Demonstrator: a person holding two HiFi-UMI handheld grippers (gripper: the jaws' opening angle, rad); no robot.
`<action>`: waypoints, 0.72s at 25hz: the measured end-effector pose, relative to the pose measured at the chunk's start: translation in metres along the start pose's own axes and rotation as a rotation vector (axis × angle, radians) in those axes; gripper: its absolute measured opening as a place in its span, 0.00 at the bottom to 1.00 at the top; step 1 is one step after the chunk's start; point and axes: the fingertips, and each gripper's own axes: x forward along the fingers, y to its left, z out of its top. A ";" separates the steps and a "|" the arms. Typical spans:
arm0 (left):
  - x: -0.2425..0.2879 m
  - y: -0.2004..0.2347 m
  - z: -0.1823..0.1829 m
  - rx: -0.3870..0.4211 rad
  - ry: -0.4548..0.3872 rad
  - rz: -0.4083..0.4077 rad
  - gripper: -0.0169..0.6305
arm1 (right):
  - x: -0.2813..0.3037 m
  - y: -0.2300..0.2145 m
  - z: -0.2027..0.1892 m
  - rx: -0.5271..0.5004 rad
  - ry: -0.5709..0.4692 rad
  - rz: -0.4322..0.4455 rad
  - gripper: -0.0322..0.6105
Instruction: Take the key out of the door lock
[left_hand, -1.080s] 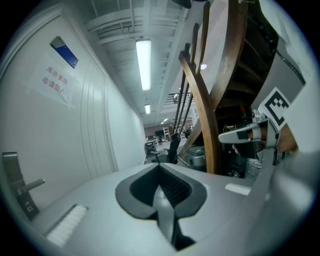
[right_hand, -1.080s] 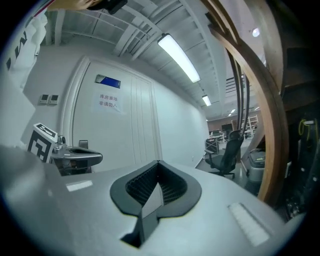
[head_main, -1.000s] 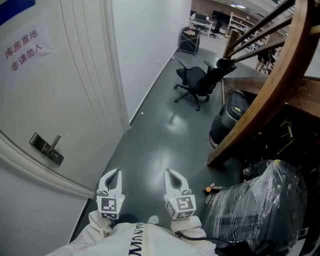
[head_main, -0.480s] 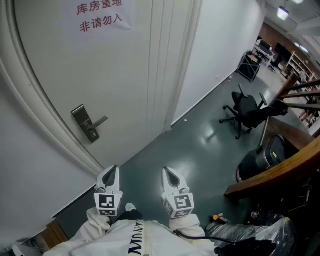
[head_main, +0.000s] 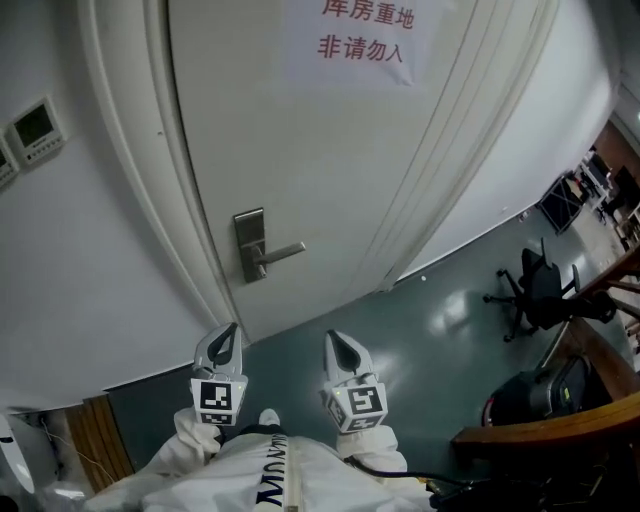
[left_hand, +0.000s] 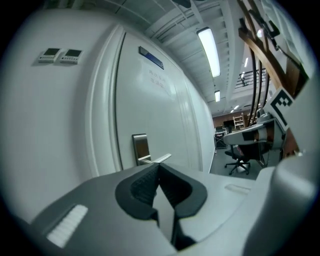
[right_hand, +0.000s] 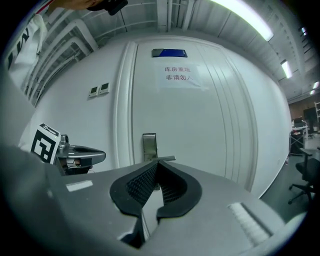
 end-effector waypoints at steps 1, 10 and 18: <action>0.000 0.011 -0.002 -0.004 0.000 0.020 0.03 | 0.011 0.006 0.001 -0.005 0.000 0.016 0.05; -0.017 0.080 -0.018 -0.036 0.032 0.186 0.03 | 0.078 0.046 0.011 -0.043 0.014 0.153 0.05; -0.019 0.088 -0.026 -0.068 0.068 0.303 0.03 | 0.109 0.045 0.006 -0.042 0.046 0.257 0.05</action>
